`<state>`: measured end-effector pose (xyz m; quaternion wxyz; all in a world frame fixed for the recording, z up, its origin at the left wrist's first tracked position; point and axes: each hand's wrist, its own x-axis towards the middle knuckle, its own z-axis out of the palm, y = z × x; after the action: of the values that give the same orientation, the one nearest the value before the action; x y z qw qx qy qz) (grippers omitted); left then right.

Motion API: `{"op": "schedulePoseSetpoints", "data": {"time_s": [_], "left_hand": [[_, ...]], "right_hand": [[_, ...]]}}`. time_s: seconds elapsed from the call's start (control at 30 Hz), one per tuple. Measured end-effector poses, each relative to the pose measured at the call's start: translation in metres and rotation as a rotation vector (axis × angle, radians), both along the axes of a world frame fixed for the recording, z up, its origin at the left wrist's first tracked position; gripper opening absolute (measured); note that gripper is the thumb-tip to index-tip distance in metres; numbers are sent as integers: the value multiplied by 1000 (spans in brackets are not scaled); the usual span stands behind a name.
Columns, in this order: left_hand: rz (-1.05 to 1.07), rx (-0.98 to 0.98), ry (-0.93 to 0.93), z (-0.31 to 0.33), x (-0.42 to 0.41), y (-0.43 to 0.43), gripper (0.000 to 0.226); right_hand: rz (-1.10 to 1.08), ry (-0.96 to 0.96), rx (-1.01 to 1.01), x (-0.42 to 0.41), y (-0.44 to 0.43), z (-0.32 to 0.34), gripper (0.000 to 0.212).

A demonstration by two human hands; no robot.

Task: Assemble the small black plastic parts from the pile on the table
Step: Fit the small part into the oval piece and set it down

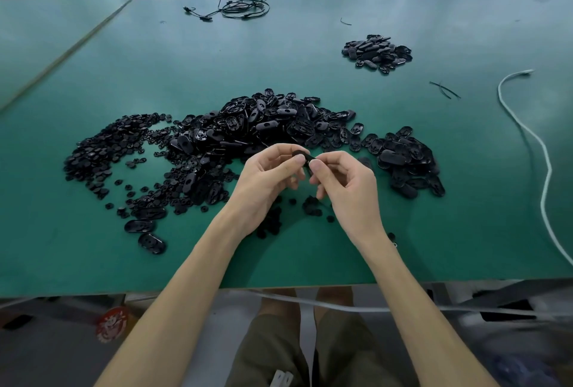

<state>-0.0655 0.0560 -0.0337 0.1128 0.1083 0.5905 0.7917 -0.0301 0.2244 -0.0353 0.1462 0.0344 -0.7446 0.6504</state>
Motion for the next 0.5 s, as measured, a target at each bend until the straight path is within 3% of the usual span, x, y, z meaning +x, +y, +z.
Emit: {"op": "schedulePoseSetpoints", "data": {"time_s": [0.07, 0.27, 0.37, 0.5], "left_hand": [[61, 74, -9, 2, -2, -2, 15], [229, 486, -216, 7, -10, -15, 19], [242, 478, -226, 6, -10, -14, 23], [266, 391, -190, 6, -8, -10, 8]], "right_hand": [[-1, -17, 51, 0, -1, -1, 5], [140, -78, 460, 2, -5, -3, 23], [181, -96, 563, 2, -6, -4, 26], [193, -99, 578, 2, -8, -2, 18]]}}
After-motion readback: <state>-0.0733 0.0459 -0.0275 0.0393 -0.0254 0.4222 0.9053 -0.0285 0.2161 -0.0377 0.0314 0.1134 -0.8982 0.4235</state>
